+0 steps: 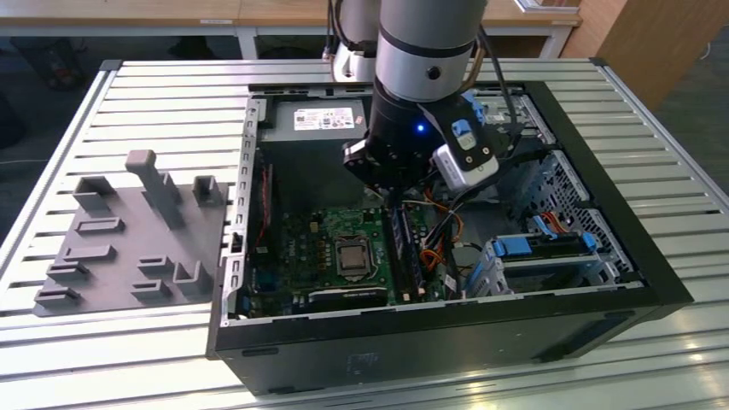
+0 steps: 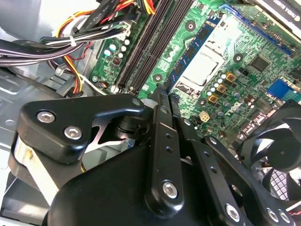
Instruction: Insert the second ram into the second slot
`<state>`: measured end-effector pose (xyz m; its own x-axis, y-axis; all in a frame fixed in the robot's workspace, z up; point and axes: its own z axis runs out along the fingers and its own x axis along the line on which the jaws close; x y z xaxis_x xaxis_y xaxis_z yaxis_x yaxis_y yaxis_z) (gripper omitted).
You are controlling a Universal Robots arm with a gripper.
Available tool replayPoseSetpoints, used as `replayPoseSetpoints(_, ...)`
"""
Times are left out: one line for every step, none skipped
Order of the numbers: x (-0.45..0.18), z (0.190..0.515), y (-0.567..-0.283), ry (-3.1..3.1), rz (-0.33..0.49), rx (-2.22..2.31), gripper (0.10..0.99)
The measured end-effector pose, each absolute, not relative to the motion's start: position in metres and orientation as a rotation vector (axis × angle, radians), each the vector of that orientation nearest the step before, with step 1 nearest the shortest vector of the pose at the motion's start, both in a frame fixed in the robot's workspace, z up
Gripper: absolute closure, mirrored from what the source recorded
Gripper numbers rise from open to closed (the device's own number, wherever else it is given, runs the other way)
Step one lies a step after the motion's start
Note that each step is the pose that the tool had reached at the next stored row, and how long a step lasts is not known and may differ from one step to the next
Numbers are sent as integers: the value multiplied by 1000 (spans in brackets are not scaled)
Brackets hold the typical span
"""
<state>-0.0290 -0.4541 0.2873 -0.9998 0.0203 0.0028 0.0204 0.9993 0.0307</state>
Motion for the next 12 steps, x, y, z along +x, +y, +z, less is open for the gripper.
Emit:
replayPoseSetpoints(-29,287,-454,-3138,-48,-32,953)
replayPoseSetpoints(-29,287,-454,-3138,-48,-32,953)
replayPoseSetpoints(-29,287,-454,-3137,-48,-32,953)
replayPoseSetpoints(-29,286,-454,-3137,-48,-32,953)
replayPoseSetpoints(-29,286,-454,-3137,-48,-32,953)
replayPoseSetpoints(-29,286,-454,-3137,-47,-32,953)
replayPoseSetpoints(-29,285,-454,-3137,-48,-32,953)
replayPoseSetpoints(-29,285,-454,-3135,-48,-32,953)
replayPoseSetpoints(-29,285,-454,-3135,-47,-32,953)
replayPoseSetpoints(-29,284,-454,-3134,-47,-32,953)
replayPoseSetpoints(-29,284,-454,-3132,-47,-32,953)
replayPoseSetpoints(-29,283,-454,-3127,-47,-32,953)
